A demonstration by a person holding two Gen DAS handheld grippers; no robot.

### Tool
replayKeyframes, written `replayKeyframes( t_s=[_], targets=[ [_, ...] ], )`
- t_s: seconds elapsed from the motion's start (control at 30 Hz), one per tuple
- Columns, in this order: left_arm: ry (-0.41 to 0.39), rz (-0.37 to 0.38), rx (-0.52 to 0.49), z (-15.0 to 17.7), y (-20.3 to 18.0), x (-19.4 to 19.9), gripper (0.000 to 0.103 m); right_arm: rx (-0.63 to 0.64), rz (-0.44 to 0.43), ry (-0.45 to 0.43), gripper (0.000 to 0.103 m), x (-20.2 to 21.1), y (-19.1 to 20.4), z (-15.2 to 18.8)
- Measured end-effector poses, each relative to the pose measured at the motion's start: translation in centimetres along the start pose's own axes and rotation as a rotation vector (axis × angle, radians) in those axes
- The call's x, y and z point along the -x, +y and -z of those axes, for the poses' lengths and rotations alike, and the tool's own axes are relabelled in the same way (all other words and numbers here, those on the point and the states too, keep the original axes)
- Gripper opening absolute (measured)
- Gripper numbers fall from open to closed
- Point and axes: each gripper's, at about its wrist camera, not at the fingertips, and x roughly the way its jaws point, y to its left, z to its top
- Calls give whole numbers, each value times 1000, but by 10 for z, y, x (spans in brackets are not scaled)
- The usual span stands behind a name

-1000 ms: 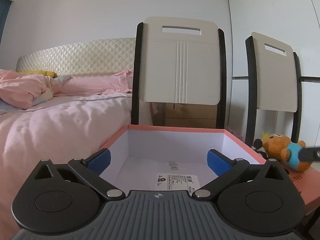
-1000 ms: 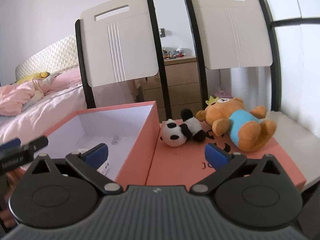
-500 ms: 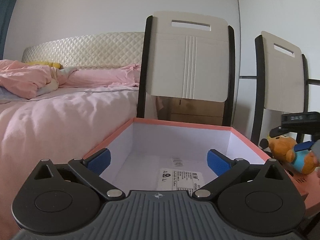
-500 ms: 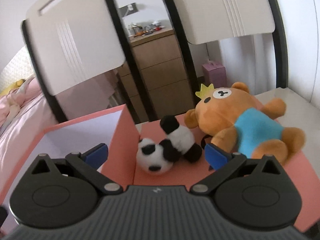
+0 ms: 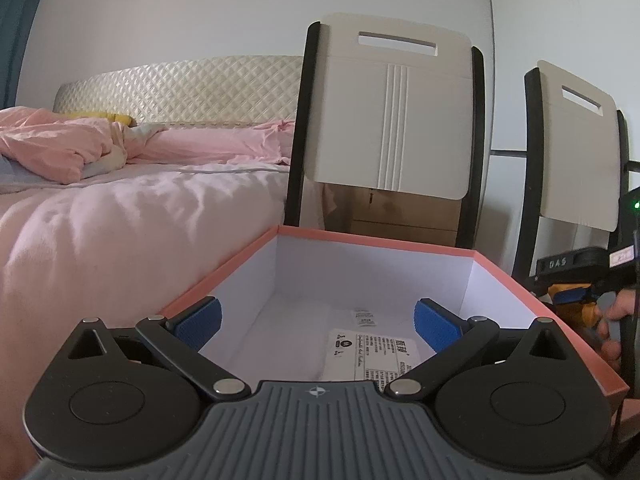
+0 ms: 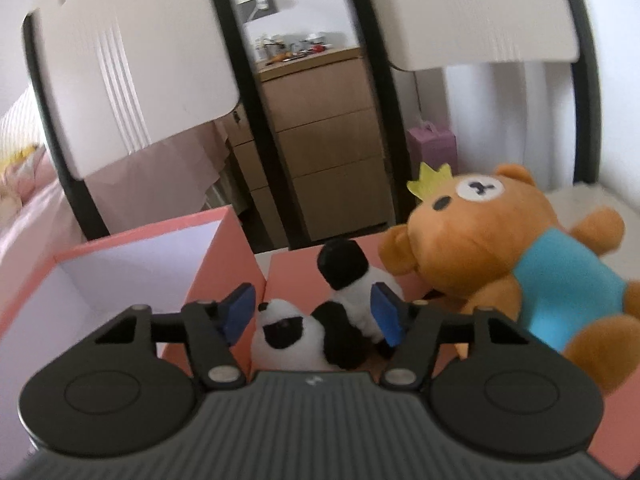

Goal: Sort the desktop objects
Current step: 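Close the right gripper on the black-and-white panda plush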

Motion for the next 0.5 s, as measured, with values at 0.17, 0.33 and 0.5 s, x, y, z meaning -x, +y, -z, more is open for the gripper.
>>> replayKeyframes(
  t_s=[0.17,0.33,0.5],
  targets=[
    [2,1,5,0,0,0,103,39,-31,-28,45,1,4,2],
    [6,2,6,1,-1,0,103,55,-58,-19,43,-3,5,4],
    [8,7,-3,2,-4,0,103,71,-81,-24,44,-11,5,5]
  ],
)
